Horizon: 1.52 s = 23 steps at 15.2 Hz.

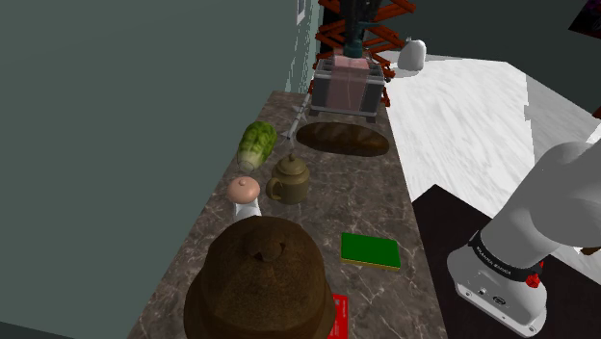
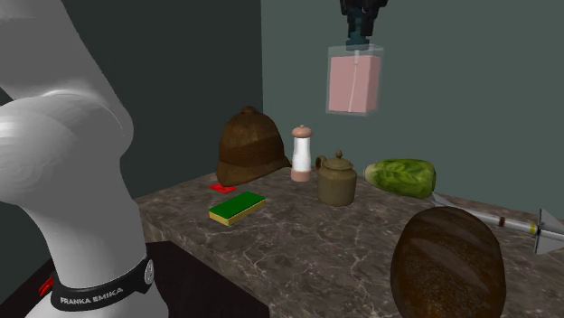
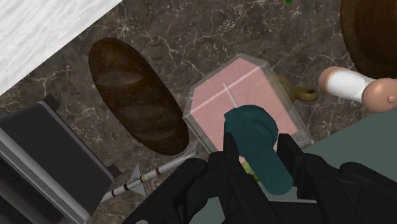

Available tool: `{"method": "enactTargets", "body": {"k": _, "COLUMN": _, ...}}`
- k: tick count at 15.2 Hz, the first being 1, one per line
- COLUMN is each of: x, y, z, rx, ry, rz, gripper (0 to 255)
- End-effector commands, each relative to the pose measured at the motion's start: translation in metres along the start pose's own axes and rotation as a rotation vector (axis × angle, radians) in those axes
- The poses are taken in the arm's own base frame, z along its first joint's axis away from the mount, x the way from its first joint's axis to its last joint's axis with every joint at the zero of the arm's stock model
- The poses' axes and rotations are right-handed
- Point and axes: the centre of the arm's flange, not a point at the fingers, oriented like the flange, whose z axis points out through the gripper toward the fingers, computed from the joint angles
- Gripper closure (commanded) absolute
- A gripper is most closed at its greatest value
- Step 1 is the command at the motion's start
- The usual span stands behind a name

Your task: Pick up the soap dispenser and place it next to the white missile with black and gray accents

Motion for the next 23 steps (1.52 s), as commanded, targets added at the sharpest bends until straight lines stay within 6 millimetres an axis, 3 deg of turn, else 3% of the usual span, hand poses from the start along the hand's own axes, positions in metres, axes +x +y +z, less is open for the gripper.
{"method": "enactTargets", "body": {"k": 1, "x": 0.026, "y": 0.005, "z": 0.003, "rx": 0.000, "ry": 0.001, "rz": 0.000, "gripper": 255}}
{"method": "enactTargets", "body": {"k": 9, "x": 0.126, "y": 0.020, "z": 0.003, "rx": 0.000, "ry": 0.001, "rz": 0.000, "gripper": 255}}
{"method": "enactTargets", "body": {"k": 23, "x": 0.124, "y": 0.025, "z": 0.077, "rx": 0.000, "ry": 0.001, "rz": 0.000, "gripper": 255}}
